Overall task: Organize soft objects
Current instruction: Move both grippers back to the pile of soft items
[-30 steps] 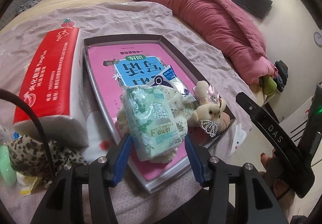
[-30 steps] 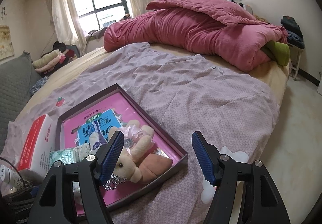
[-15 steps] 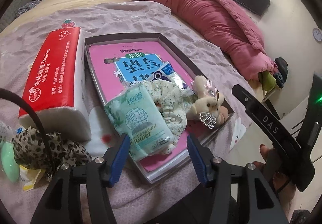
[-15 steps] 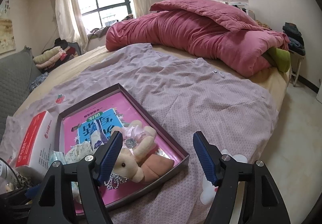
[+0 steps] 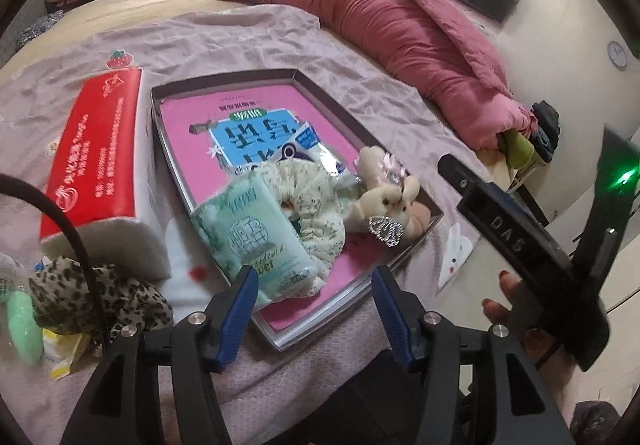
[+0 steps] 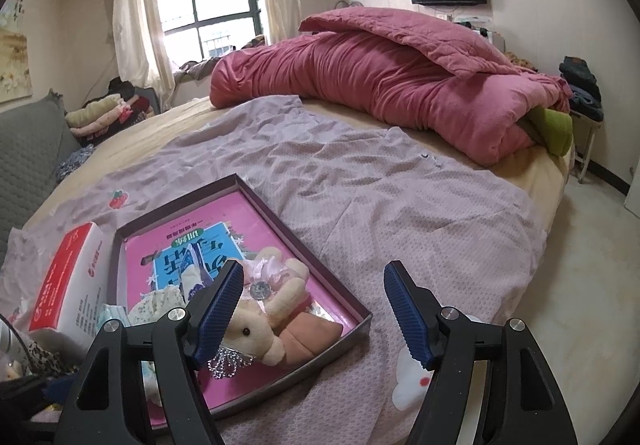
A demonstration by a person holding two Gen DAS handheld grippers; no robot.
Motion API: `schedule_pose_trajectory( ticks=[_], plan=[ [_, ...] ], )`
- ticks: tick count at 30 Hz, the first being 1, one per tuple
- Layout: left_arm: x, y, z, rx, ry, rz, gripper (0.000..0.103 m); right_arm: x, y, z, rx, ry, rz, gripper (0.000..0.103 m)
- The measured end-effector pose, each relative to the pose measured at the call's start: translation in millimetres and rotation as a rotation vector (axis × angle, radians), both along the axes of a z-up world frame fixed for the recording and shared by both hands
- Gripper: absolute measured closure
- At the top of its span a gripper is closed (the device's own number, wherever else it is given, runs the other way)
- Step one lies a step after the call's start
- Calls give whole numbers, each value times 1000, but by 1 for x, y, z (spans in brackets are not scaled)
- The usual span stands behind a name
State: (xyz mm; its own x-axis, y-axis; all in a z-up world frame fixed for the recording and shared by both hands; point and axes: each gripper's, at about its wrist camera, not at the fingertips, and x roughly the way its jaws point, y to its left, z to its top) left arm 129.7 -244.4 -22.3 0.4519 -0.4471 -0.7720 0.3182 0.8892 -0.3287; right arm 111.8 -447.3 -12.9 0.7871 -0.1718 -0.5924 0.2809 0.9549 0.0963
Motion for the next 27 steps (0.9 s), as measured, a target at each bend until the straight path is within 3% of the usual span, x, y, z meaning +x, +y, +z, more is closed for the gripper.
schedule_pose_trajectory(
  ticks=[6,27],
  plan=[
    [-8,8,12,0,-14,22,44,-4,12,8,-54,-17,22,29],
    [-35,23,48,-3,-58,20,42,-22,29,25,-65,-40,21,29]
  ],
)
